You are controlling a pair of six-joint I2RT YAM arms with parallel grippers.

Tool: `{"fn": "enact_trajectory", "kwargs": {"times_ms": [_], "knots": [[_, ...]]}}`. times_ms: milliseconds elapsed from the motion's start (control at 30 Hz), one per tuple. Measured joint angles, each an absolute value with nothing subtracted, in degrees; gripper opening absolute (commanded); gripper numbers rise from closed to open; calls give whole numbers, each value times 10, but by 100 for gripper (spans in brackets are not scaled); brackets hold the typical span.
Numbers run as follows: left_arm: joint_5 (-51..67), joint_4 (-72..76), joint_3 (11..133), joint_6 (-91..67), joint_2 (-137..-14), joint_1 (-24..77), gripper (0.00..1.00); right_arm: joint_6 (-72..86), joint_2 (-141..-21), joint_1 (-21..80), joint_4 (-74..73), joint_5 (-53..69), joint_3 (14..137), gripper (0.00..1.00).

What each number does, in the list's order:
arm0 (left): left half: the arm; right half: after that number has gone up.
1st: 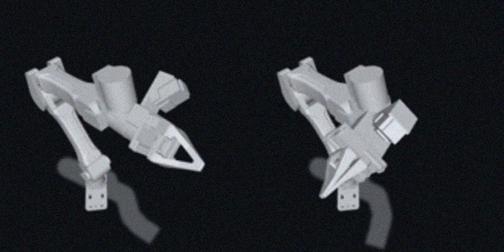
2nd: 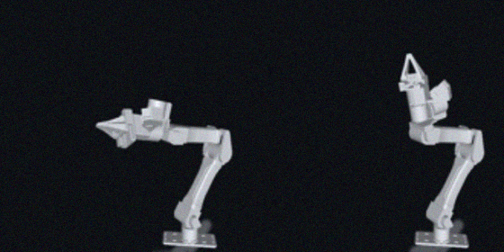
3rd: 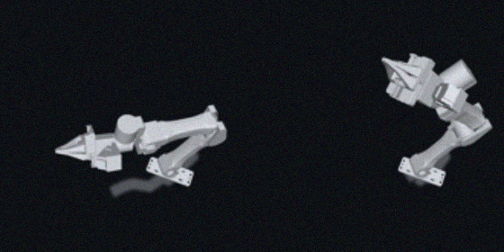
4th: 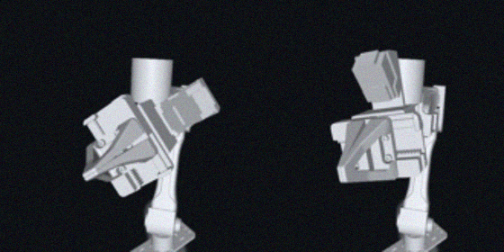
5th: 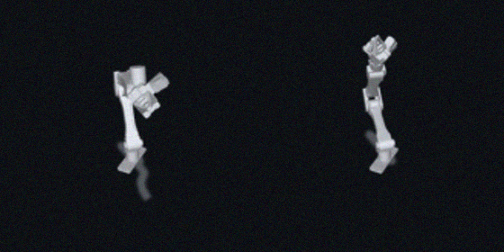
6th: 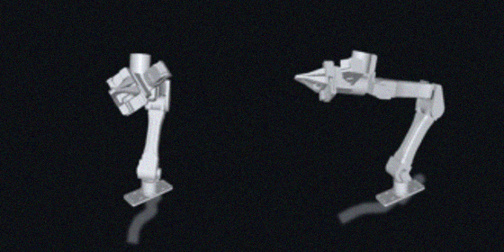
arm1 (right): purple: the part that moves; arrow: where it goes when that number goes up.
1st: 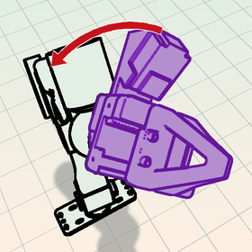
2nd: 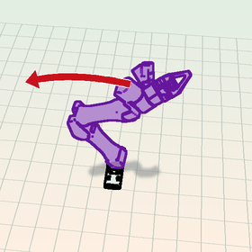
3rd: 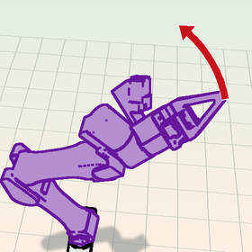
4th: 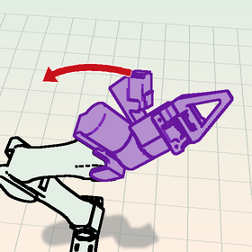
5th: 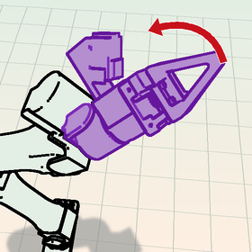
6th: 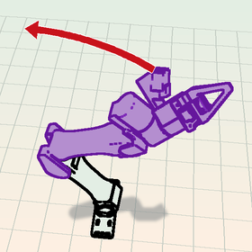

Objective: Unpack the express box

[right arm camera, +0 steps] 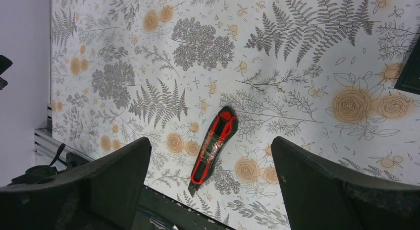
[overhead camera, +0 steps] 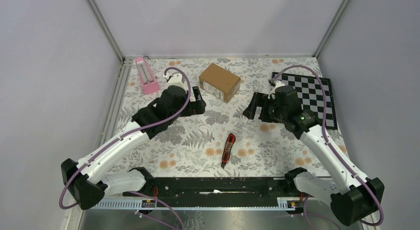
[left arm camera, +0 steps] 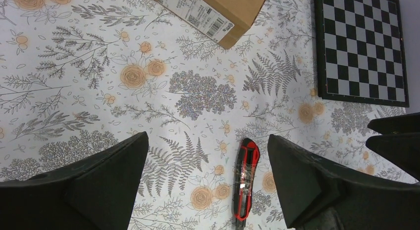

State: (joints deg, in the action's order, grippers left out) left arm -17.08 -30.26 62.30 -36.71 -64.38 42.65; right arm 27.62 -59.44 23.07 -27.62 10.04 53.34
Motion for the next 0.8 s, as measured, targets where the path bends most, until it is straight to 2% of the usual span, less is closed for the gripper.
{"fn": "enact_trajectory", "kwargs": {"times_ms": [400,600,800], "knots": [[-152,-298,610,-367,-658,431,99,276,-587,231,-282,97,535,99],[-136,-266,574,-370,-695,474,99,279,-576,231,-280,95,526,99],[-128,-210,548,-381,-793,546,99,287,-565,231,-280,95,502,99]]}}
